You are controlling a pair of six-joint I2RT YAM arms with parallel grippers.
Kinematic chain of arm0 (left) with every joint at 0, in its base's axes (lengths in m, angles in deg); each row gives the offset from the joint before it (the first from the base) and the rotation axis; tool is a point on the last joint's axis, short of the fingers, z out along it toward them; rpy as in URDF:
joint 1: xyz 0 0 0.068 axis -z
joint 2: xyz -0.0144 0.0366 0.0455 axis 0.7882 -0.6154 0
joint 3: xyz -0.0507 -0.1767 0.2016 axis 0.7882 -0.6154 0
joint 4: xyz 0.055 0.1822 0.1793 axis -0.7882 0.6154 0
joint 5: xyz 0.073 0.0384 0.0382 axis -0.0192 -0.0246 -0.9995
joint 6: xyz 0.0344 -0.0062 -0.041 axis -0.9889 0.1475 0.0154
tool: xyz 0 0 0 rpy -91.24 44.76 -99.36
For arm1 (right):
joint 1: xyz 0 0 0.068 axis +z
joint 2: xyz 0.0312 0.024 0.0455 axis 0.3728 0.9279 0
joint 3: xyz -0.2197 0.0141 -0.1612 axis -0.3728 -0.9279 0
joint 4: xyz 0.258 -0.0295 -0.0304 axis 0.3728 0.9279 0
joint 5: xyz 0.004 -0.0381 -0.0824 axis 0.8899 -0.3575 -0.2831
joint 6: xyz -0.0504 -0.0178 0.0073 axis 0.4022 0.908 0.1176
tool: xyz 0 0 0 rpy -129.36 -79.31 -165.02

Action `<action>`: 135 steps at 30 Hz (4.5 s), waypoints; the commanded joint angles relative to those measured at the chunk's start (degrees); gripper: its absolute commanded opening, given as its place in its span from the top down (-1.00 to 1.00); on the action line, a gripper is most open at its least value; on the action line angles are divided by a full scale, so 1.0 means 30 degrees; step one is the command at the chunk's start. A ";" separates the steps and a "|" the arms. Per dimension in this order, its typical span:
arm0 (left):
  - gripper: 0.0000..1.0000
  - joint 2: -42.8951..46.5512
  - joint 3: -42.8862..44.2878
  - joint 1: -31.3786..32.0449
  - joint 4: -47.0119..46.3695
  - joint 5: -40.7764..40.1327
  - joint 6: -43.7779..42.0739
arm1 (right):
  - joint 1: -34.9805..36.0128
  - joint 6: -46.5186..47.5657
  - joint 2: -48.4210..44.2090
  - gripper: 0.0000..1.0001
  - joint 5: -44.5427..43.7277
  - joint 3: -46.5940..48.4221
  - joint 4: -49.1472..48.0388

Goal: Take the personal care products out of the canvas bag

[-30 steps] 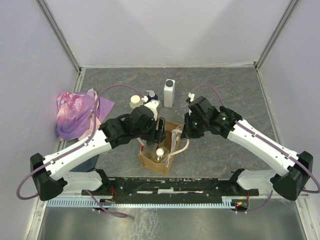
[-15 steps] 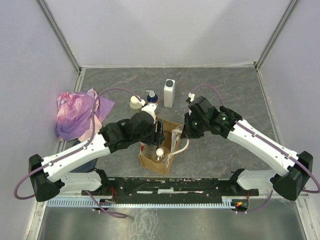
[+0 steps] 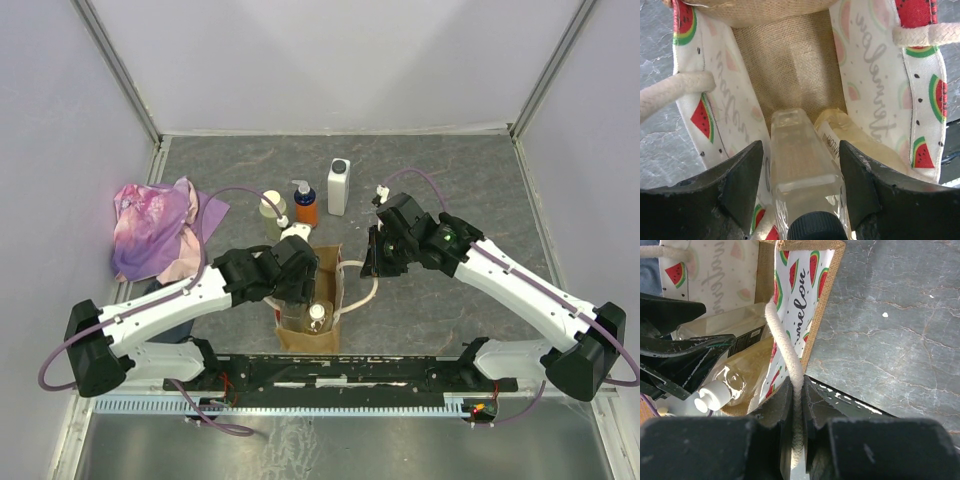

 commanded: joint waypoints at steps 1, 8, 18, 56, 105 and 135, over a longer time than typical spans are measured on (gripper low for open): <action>-0.37 -0.0628 0.1112 0.0098 0.1674 -0.0710 0.0630 | 0.0041 -0.0046 -0.0483 0.68 -0.0098 0.0038 -0.0540; -0.35 -0.0374 0.1083 0.0110 0.2856 0.0189 0.2166 | 0.0032 -0.0131 -0.0721 0.68 -0.0301 -0.0272 -0.0576; 0.47 -0.0658 0.3024 0.0244 0.3265 0.1222 0.2199 | 0.0032 -0.0117 -0.0499 0.68 -0.0081 -0.0303 -0.0808; 0.40 -1.0073 2.2457 -0.6257 0.5966 -0.1877 -0.4372 | 0.0032 -0.0142 -0.0484 0.68 0.0788 -0.1072 -0.1804; -0.47 -1.2343 2.0190 -0.8740 0.4169 -0.0333 -0.5072 | 0.0036 -0.0106 -0.1166 0.68 0.0434 -0.1571 -0.1465; -0.60 -0.2820 0.4431 0.2984 0.3030 0.2115 0.3218 | 0.0040 0.0093 0.0242 0.68 0.0887 -0.0963 -0.1582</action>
